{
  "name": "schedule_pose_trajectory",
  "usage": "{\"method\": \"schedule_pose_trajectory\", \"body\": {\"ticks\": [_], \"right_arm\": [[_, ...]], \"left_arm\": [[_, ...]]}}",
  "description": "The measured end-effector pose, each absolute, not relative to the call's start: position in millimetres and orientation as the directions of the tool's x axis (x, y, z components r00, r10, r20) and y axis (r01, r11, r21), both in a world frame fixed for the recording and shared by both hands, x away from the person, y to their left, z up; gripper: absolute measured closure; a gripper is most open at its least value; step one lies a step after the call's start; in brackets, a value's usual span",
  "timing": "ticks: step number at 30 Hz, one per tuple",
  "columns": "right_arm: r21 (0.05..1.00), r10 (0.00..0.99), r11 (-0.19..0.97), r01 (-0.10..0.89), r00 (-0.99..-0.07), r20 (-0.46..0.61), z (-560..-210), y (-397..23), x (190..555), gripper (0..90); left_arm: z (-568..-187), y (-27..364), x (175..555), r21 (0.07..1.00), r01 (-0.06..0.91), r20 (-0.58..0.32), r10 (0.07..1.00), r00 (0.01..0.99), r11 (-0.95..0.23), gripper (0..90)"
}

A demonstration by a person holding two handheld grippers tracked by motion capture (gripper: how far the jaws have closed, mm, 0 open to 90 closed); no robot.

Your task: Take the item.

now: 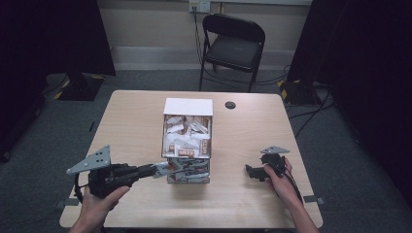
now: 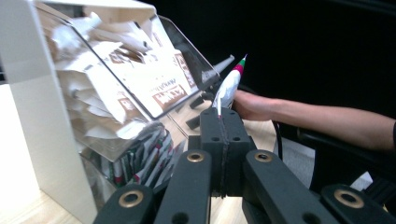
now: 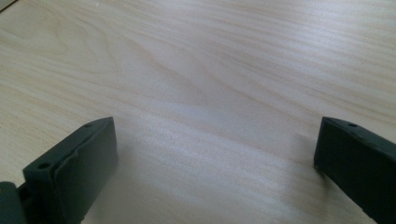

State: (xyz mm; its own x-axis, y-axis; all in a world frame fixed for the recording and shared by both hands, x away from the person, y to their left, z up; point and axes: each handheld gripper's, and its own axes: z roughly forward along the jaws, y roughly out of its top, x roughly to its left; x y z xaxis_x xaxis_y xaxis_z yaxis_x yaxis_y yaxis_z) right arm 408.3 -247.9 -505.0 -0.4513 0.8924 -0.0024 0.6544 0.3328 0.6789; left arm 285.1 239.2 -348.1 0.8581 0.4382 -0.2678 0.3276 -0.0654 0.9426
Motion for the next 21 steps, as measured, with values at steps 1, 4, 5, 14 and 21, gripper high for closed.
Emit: {"method": "schedule_pose_trajectory", "body": {"ticks": [1,4,5,14,21], "right_arm": [[0.679,0.892,0.333,0.654,-0.451,-0.003,-505,-248,408,0.0],[0.679,0.892,0.333,0.654,-0.451,-0.002,-505,-248,408,0.0],[0.679,0.892,0.333,0.654,-0.451,-0.002,-505,-248,408,0.0],[0.679,0.893,0.332,0.655,-0.45,-0.002,-505,-248,408,0.0],[0.679,0.892,0.333,0.655,-0.451,-0.003,-505,-248,408,0.0]], "left_arm": [[-346,242,285,0.944,0.326,-0.268,0.443,0.856,-0.058,90.0],[-341,252,283,0.949,0.311,-0.256,0.456,0.853,-0.051,90.0],[-340,254,282,0.948,0.315,-0.259,0.457,0.851,-0.05,90.0],[-327,276,277,0.956,0.292,-0.242,0.504,0.829,-0.02,90.0],[-322,288,279,0.962,0.272,-0.224,0.55,0.804,-0.005,90.0]]}}
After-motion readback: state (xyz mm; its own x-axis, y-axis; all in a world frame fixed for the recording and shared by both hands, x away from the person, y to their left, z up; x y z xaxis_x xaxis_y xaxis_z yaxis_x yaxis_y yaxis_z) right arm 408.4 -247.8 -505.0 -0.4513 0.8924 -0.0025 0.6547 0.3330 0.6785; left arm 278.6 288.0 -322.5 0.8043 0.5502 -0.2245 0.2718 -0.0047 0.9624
